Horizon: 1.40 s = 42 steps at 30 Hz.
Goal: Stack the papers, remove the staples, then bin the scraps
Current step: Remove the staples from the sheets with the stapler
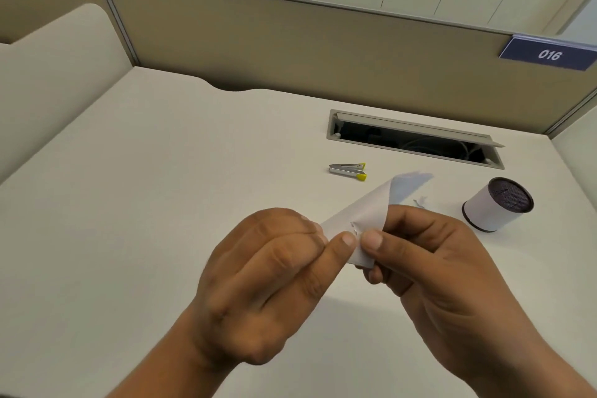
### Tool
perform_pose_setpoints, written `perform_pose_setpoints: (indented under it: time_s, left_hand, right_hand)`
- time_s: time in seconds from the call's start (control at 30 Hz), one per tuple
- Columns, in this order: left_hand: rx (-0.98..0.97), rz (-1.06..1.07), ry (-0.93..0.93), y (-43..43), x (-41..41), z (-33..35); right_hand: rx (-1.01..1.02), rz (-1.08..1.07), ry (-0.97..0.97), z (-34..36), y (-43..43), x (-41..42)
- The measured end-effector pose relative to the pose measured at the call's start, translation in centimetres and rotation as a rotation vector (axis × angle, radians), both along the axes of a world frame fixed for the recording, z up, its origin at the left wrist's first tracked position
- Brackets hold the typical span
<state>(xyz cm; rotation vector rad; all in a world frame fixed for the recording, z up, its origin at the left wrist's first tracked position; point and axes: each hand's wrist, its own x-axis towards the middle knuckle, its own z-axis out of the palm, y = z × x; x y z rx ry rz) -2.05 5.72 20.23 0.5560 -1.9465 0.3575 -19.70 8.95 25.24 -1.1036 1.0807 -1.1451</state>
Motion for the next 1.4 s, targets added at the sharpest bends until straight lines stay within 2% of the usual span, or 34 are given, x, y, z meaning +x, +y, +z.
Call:
perform_pose_setpoints:
  time_s: [0.2, 0.53, 0.63, 0.73, 0.8, 0.87, 0.93, 1.0, 1.1, 1.17, 1.23, 1.27, 1.33, 1.4]
  left_hand:
    - [0.090, 0.114, 0.021, 0.4, -0.3, 1.0]
    - [0.075, 0.109, 0.033, 0.2, -0.3, 0.8]
    - [0.126, 0.144, 0.032, 0.0, -0.4, 0.9]
    - [0.379, 0.069, 0.083, -0.5, -0.5, 1.0]
    - [0.616, -0.021, 0.195, -0.7, -0.4, 1.2]
    - [0.846, -0.054, 0.334, -0.7, -0.4, 1.4]
    - [1.079, -0.095, 0.482, -0.8, -0.5, 1.6]
    - [1.269, -0.177, 0.643, -1.0, -0.4, 2.3]
    - [1.499, -0.338, 0.822, -1.5, 0.0, 2.9]
    - [1.605, -0.409, 0.900, -1.8, 0.3, 3.2]
    - [1.682, -0.448, 0.943, -2.0, 0.4, 3.2]
    - [1.710, -0.458, 0.955, -2.2, 0.4, 3.1]
    - [1.758, -0.473, 0.978, -2.7, 0.5, 2.8]
    - [1.774, -0.476, 0.993, -3.2, 0.8, 2.4]
  right_hand:
    - [0.014, 0.011, -0.053, 0.1, 0.4, -0.1]
    - [0.093, 0.006, -0.177, 0.1, 0.3, 0.3]
    - [0.091, 0.000, -0.224, 0.2, 0.2, 0.2]
    - [0.075, 0.003, -0.244, 0.3, 0.2, 0.0]
    - [0.051, -0.006, -0.232, 0.3, 0.0, -0.3]
    - [-0.031, -0.079, -0.126, 0.3, -0.1, -0.8]
    - [-0.190, -0.276, 0.095, -0.3, -0.2, -1.9]
    - [-0.324, -0.517, 0.227, -1.2, -0.5, -3.4]
    - [-0.339, -0.714, 0.324, -4.1, -0.7, -6.1]
    - [-0.208, -0.660, 0.135, -5.8, -0.6, -6.9]
    - [-0.004, -0.492, -0.168, -7.7, -0.3, -6.7]
    - [0.092, -0.401, -0.250, -8.8, 0.0, -6.5]
    - [0.209, -0.300, -0.273, -10.1, 0.7, -5.8]
    - [0.241, -0.264, -0.280, -10.5, 1.0, -5.0]
